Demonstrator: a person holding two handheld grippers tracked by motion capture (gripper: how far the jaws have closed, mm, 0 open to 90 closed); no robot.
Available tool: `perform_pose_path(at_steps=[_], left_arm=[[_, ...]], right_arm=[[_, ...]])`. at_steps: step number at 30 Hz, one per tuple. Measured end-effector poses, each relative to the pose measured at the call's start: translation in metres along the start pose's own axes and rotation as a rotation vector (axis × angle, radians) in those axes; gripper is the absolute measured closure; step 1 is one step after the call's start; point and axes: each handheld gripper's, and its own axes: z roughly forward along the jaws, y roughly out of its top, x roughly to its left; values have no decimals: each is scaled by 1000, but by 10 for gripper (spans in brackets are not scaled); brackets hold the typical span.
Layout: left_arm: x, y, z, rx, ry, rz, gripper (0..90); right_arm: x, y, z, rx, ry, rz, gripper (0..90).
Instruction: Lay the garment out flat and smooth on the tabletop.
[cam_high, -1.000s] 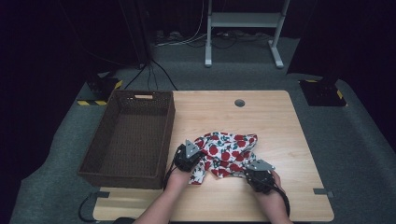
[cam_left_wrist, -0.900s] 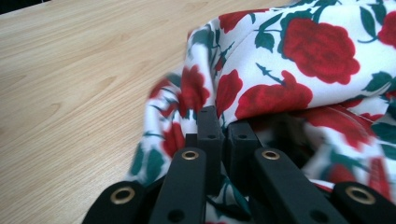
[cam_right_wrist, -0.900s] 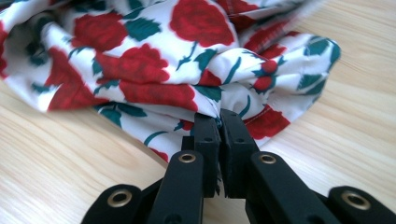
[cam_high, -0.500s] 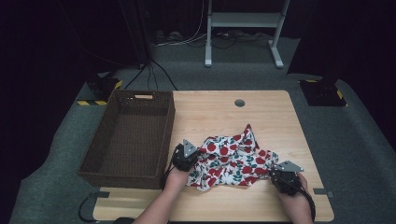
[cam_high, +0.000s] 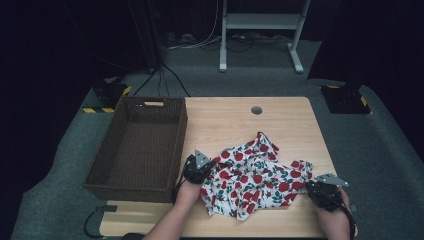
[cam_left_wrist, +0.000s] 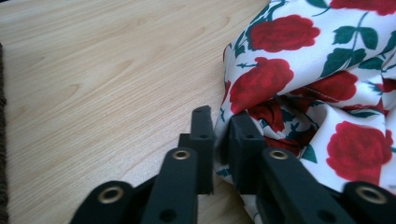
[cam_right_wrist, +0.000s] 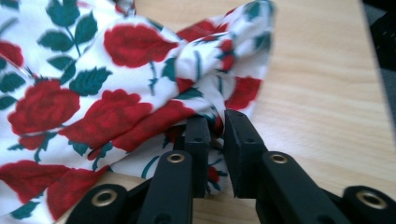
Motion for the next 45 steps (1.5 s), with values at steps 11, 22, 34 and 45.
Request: perform_pose_path(at_steps=[11, 22, 34, 45], left_arm=[[-2, 27, -26, -118, 40, -8, 540], [-27, 51, 12, -89, -86, 53, 385], [-61, 73, 78, 50, -170, 147, 377], [-58, 60, 79, 101, -163, 197, 878]], right_arm=[[0, 13, -23, -114, 11, 14, 678], [9, 25, -35, -164, 28, -2, 637], [20, 27, -10, -102, 69, -1, 610], [25, 10, 9, -15, 82, -18, 645]])
